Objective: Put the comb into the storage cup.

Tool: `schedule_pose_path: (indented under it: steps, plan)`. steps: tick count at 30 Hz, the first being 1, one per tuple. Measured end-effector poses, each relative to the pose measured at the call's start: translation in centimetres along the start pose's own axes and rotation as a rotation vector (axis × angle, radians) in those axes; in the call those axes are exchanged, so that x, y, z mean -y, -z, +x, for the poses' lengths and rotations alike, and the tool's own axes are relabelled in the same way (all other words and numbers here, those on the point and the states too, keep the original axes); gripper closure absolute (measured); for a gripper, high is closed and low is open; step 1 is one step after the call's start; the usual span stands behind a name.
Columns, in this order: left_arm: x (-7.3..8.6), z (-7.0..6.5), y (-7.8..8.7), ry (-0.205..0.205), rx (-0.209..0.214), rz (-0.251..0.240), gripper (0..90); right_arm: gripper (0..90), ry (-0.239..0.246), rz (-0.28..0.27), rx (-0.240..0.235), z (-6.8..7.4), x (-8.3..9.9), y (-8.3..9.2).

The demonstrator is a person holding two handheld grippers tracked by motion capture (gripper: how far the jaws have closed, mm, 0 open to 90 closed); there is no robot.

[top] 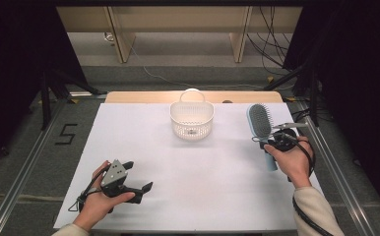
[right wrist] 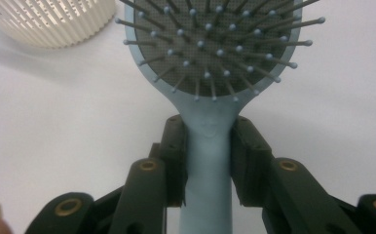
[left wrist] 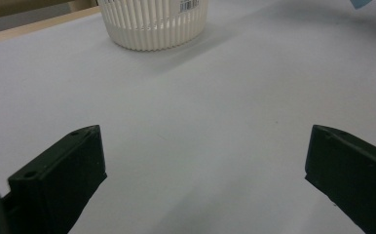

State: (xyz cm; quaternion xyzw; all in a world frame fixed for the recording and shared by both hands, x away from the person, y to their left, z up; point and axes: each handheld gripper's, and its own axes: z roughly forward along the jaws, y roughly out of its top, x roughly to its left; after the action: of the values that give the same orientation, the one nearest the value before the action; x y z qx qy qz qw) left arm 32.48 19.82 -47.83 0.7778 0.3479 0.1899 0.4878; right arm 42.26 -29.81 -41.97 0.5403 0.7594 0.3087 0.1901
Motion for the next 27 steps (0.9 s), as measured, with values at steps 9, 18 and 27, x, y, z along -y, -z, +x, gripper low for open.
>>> schedule_pose_path:
  steps: [9, 18, 27]
  plan:
    - [0.0, 0.0, 0.01, 0.0, 0.0, 0.0, 0.7, 70.6, 0.004, -0.028, -0.003, 0.25, -0.09, -0.05]
    - [-0.01, 0.01, 0.0, -0.002, 0.001, 0.0, 0.7, 70.6, 0.008, -0.068, -0.002, 0.57, -0.23, -0.06]
    - [0.0, 0.0, -0.01, -0.001, 0.001, 0.0, 0.7, 70.6, 0.006, -0.085, -0.004, 0.84, -0.29, -0.07]
